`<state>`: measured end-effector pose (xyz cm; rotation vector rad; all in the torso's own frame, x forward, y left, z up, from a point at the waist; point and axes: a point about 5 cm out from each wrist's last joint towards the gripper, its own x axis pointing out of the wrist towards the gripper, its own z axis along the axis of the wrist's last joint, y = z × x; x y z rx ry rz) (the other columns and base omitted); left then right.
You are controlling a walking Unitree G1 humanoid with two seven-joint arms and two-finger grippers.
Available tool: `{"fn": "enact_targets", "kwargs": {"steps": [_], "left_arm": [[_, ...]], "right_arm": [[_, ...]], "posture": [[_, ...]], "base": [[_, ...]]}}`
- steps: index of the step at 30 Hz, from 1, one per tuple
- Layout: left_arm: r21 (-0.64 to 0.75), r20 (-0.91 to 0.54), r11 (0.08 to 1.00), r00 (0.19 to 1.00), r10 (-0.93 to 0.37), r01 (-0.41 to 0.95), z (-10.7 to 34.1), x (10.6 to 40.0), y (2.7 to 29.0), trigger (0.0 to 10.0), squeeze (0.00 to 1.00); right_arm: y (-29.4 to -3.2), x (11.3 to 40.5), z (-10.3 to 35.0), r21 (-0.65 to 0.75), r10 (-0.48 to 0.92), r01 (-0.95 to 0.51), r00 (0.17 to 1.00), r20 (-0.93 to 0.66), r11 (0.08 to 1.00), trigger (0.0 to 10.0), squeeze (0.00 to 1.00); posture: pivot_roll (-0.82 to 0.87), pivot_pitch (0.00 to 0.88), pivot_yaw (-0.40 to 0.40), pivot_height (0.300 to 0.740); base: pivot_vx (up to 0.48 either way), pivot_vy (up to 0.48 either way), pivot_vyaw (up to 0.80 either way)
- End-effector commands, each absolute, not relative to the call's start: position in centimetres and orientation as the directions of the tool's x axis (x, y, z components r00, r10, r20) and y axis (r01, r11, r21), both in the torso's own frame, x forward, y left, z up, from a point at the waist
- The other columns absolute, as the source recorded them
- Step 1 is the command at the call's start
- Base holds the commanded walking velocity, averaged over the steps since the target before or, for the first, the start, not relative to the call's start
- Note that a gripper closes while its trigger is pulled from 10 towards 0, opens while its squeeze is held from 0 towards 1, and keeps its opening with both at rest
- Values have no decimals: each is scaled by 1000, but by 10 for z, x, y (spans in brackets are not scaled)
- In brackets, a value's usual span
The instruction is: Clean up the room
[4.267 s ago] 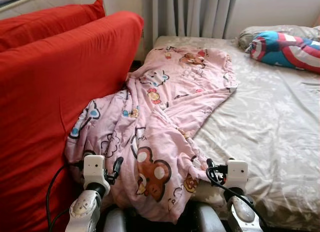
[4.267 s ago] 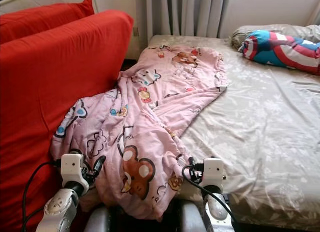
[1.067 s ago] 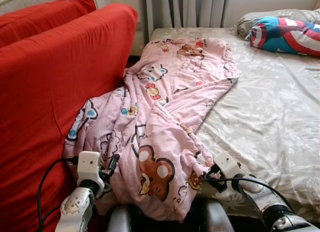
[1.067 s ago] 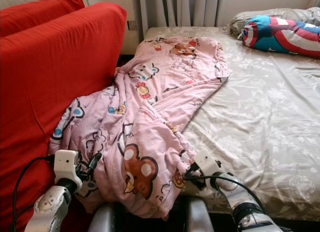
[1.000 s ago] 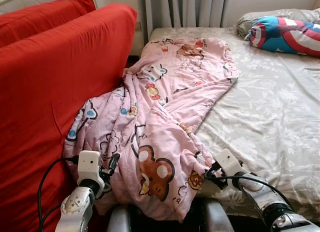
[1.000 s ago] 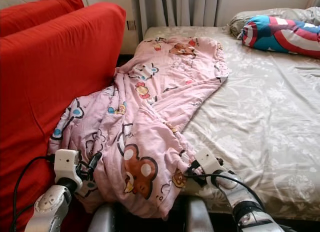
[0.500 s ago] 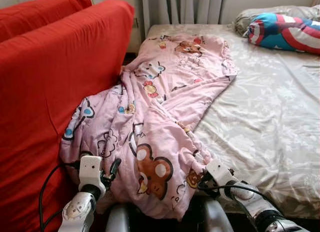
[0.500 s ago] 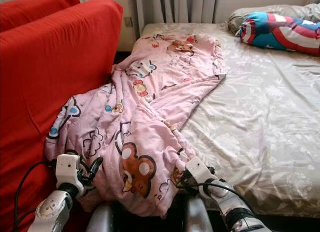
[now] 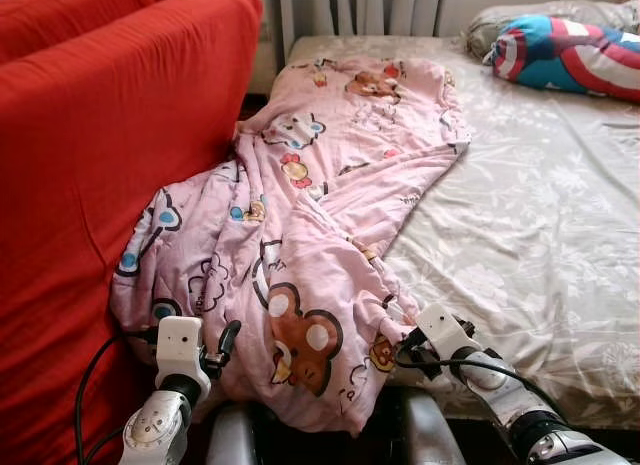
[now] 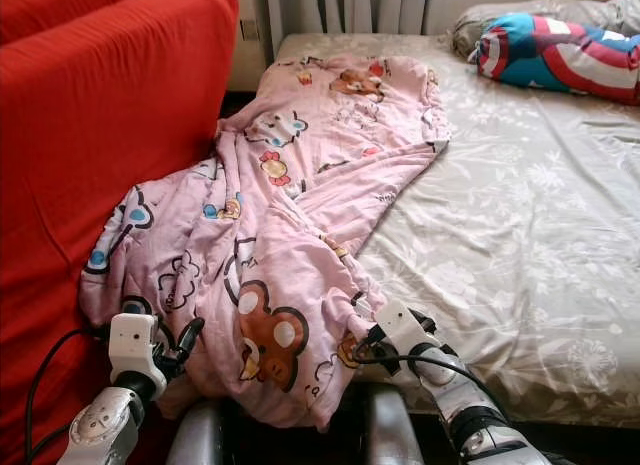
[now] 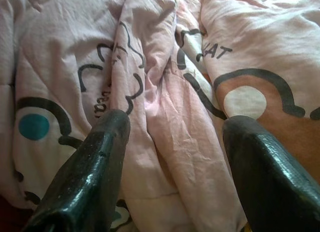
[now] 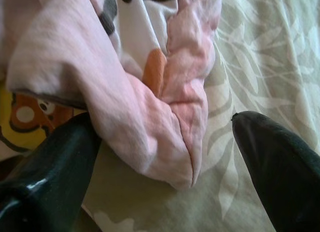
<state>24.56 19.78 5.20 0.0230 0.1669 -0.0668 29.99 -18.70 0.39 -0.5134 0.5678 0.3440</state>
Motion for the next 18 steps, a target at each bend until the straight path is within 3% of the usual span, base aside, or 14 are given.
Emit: {"fn": "enact_targets", "kwargs": {"steps": [1, 18], "left_arm": [[29, -178, 997, 982, -62, 68, 52, 243, 198, 10000, 0], [25, -183, 997, 981, -64, 70, 52, 236, 194, 10000, 0]], "right_arm": [[-187, 298, 1, -359, 155, -438, 785, -600, 824, 10000, 0], [-190, 302, 8, -395, 126, -367, 847, -517, 842, 10000, 0]], "posture": [[23, 150, 13, 578], [29, 207, 7, 578]], "base": [[0, 0, 0], [0, 0, 0]]}}
